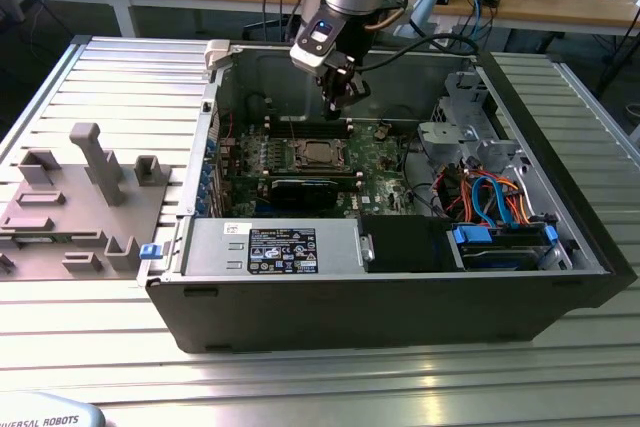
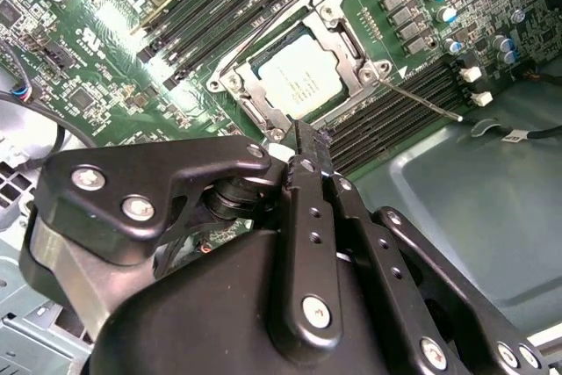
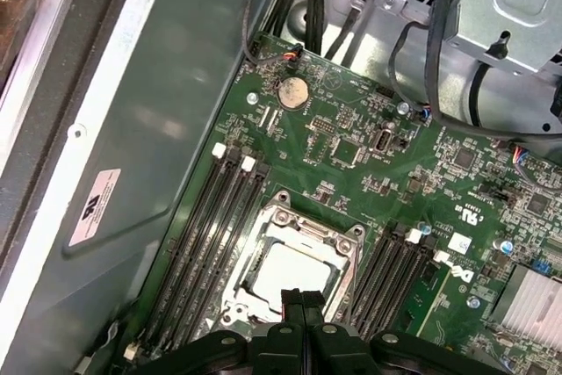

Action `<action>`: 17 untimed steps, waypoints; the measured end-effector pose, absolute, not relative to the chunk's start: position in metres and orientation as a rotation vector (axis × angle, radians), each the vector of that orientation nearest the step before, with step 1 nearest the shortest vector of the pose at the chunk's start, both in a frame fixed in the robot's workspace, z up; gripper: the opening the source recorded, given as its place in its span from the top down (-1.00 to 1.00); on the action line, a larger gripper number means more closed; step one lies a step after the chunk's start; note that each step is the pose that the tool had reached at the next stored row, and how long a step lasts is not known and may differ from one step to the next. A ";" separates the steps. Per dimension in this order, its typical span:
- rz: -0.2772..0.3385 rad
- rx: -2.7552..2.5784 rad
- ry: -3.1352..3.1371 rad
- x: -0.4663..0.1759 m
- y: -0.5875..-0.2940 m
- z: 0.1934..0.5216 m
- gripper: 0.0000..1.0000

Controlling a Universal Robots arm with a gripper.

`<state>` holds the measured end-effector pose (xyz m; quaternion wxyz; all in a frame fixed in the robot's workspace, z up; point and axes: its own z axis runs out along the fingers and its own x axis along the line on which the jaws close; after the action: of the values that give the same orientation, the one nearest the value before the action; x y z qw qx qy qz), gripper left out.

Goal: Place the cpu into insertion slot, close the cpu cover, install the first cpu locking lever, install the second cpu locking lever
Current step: 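Install the first cpu locking lever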

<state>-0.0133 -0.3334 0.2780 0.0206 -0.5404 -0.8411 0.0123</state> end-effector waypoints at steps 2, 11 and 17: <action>0.039 -1.668 -2.613 -0.013 -0.333 0.278 0.79; 0.039 -1.649 -2.626 -0.013 -0.333 0.278 0.79; 0.039 -1.635 -2.635 -0.013 -0.333 0.278 0.79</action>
<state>-0.0132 -0.3334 0.2780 0.0204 -0.5270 -0.8495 0.0127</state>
